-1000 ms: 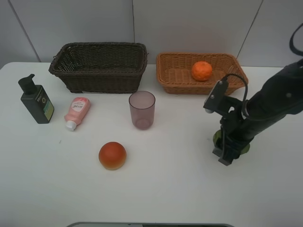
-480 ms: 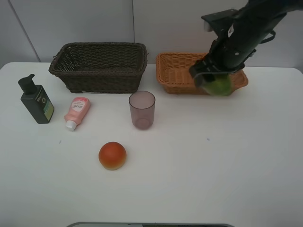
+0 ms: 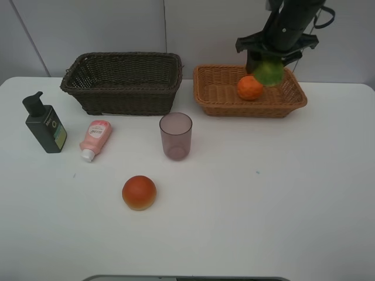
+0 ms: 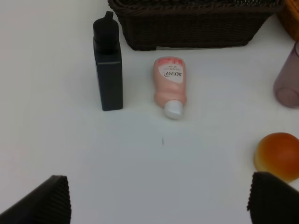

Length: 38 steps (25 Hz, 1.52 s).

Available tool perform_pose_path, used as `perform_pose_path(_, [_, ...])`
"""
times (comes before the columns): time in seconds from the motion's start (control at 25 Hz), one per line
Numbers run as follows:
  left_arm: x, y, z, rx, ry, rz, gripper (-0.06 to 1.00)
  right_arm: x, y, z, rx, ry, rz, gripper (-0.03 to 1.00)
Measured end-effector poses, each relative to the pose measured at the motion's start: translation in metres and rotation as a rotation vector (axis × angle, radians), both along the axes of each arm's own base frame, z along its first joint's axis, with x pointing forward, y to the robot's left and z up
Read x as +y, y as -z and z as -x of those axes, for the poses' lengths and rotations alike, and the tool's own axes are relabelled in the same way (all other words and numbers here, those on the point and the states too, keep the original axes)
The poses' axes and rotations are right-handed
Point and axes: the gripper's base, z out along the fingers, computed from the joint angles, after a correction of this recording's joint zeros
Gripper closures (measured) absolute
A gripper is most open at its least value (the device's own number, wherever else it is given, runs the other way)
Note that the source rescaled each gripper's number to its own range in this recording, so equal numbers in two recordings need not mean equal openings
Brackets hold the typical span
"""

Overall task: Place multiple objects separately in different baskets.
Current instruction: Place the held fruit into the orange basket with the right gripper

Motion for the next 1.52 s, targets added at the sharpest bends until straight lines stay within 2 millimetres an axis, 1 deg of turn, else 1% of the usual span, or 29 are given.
perform_pose_path(0.2, [0.000, 0.000, 0.000, 0.000, 0.000, 0.000, -0.04, -0.020, 0.022, -0.021, 0.006, 0.089, -0.014, 0.83])
perform_pose_path(0.32, [0.000, 0.000, 0.000, 0.000, 0.000, 0.000, -0.04, -0.032, 0.033, -0.029, -0.003, 0.125, -0.019, 0.83])
perform_pose_path(0.52, [0.000, 0.000, 0.000, 0.000, 0.000, 0.000, -0.04, -0.052, 0.046, -0.040, -0.038, 0.182, -0.004, 0.83])
perform_pose_path(0.6, [0.000, 0.000, 0.000, 0.000, 0.000, 0.000, -0.04, -0.054, 0.050, -0.043, -0.046, 0.186, -0.007, 0.83])
perform_pose_path(0.96, [0.000, 0.000, 0.000, 0.000, 0.000, 0.000, -0.04, -0.051, 0.076, -0.055, -0.087, 0.167, -0.023, 0.83])
perform_pose_path(1.12, [0.000, 0.000, 0.000, 0.000, 0.000, 0.000, -0.04, -0.056, 0.078, -0.056, -0.087, 0.172, -0.012, 0.83])
perform_pose_path(1.36, [0.000, 0.000, 0.000, 0.000, 0.000, 0.000, -0.04, -0.058, 0.078, -0.056, -0.089, 0.187, -0.015, 0.83])
perform_pose_path(1.4, [0.000, 0.000, 0.000, 0.000, 0.000, 0.000, -0.04, -0.057, 0.078, -0.056, -0.089, 0.187, -0.016, 0.80])
perform_pose_path(1.44, [0.000, 0.000, 0.000, 0.000, 0.000, 0.000, -0.04, -0.057, 0.078, -0.056, -0.088, 0.189, -0.018, 0.74])
perform_pose_path(1.52, [0.000, 0.000, 0.000, 0.000, 0.000, 0.000, -0.04, -0.057, 0.078, -0.056, -0.088, 0.189, -0.018, 0.55])
